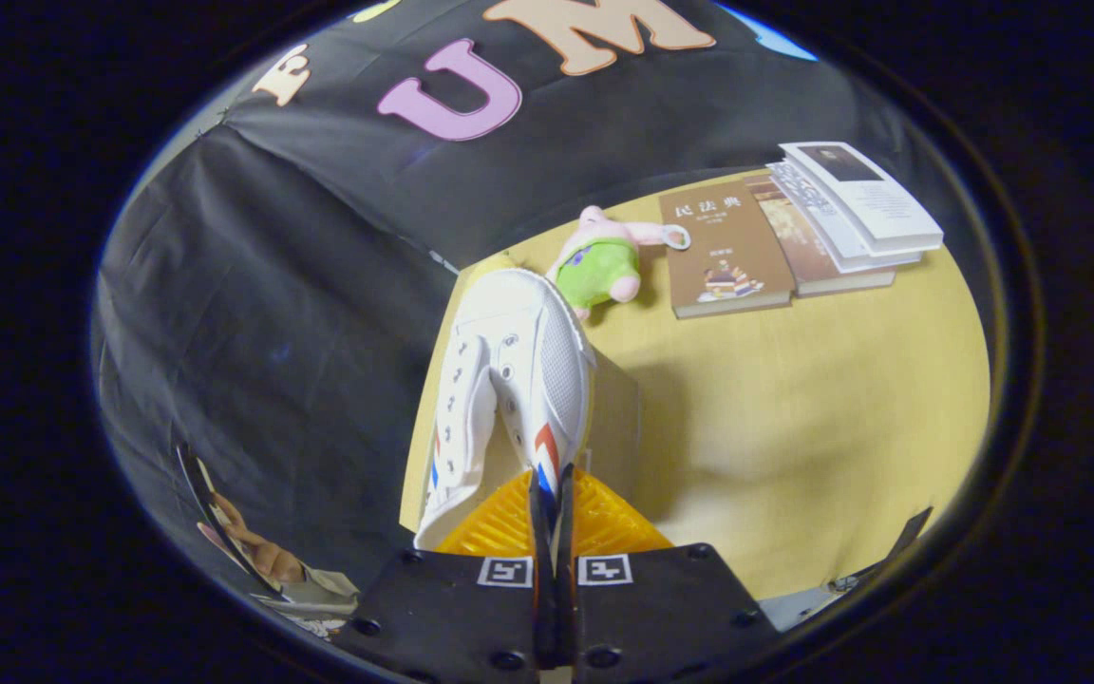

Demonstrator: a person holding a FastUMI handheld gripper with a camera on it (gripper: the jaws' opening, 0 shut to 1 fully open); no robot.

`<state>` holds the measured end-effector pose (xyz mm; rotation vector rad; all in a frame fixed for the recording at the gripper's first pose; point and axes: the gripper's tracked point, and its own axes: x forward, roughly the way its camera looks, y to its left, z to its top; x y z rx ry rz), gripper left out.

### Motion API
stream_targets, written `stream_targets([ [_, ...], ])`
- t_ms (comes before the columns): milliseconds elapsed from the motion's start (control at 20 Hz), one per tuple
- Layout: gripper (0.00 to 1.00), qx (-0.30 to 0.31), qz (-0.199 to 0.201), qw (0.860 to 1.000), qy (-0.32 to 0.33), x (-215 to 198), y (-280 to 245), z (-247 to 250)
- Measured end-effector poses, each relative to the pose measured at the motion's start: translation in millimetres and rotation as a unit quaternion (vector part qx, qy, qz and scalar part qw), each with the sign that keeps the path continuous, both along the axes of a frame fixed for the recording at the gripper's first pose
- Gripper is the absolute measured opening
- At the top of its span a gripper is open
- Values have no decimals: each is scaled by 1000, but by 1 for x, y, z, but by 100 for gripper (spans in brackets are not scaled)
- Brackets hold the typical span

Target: Open the storage box then place both shoes into the box .Put the left shoe in first, then the right shoe, with the right side of both shoes facing outward in a uniform manner.

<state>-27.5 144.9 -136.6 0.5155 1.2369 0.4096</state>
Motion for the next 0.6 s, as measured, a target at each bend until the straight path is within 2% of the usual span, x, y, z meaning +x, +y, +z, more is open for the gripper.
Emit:
stream_targets([
  [450,4,0,21,999,28,-21,66,-30],
  [600,4,-34,26,998,43,-29,68,-58],
])
